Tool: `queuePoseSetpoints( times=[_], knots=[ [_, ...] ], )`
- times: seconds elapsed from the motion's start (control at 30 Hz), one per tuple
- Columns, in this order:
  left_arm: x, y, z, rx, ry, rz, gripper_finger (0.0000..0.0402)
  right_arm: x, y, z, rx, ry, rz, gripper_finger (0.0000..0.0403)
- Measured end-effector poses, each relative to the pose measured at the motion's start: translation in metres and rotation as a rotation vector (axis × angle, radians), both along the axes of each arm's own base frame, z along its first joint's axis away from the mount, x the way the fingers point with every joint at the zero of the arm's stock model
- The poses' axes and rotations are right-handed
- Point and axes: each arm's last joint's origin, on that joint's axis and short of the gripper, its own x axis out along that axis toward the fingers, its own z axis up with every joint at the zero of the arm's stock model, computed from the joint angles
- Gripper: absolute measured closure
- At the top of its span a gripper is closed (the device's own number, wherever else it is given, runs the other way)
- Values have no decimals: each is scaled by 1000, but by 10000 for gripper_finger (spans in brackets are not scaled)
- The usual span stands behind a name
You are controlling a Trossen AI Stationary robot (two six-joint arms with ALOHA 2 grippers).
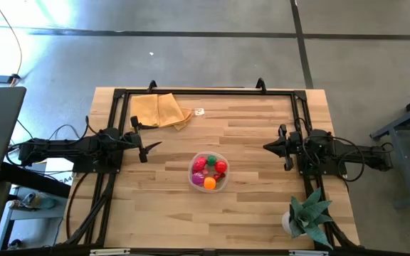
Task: Pick and placing Produce into tupperware
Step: Return to Home Position
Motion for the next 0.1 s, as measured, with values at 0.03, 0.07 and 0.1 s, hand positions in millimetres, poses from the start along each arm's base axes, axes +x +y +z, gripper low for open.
queuePoseSetpoints(
  times=[0.03,0.07,0.1],
  knots=[
    [0,0,0,0,0,0,117,0,0,0,0,0,0,402],
    [0,0,0,0,0,0,117,0,0,0,0,0,0,402],
    [0,0,0,0,0,0,117,0,0,0,0,0,0,402]
  ],
)
